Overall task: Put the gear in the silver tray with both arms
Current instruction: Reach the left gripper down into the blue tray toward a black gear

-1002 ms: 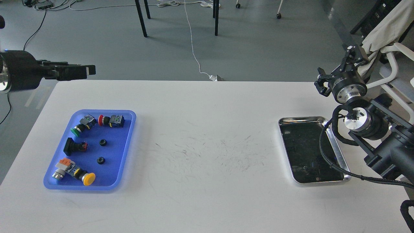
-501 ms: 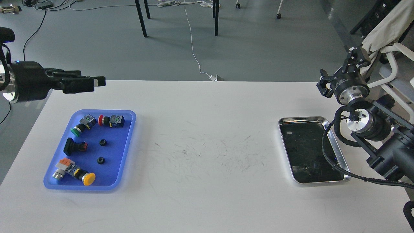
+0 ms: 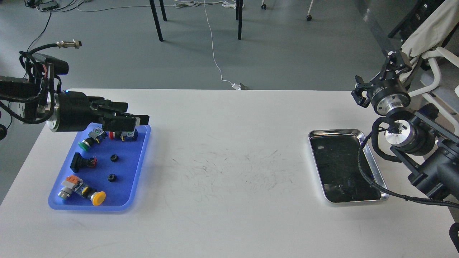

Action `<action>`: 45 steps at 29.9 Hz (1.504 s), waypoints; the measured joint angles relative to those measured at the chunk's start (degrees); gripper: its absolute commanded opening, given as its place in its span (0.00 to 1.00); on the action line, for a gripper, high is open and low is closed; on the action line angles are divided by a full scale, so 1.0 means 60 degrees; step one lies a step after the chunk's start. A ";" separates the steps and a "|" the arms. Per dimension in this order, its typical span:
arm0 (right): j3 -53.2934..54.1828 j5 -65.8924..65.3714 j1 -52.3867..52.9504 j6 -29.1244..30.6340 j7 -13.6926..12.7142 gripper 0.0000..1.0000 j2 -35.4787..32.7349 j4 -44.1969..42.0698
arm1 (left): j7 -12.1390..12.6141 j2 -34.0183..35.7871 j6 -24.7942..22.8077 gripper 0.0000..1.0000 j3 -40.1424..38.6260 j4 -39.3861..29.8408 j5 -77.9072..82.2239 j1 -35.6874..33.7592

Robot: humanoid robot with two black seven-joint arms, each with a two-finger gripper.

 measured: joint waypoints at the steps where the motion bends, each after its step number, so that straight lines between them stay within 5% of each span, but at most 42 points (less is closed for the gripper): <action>1: 0.0000 0.0000 0.0017 0.0000 0.0000 0.99 -0.0051 0.0049 | -0.0076 -0.0054 0.0021 0.98 0.0023 0.0078 0.0180 0.0038; 25: -0.0017 -0.0059 0.0281 -0.0007 -0.0059 0.99 -0.1340 0.0871 | -0.0189 -0.1198 0.1468 0.91 0.0131 0.2267 0.3061 0.1864; 45: -0.0017 -0.0073 0.0281 -0.0014 -0.0059 0.99 -0.1616 0.1004 | -0.0184 -0.1982 0.2577 0.78 0.0151 0.3878 0.3972 0.2278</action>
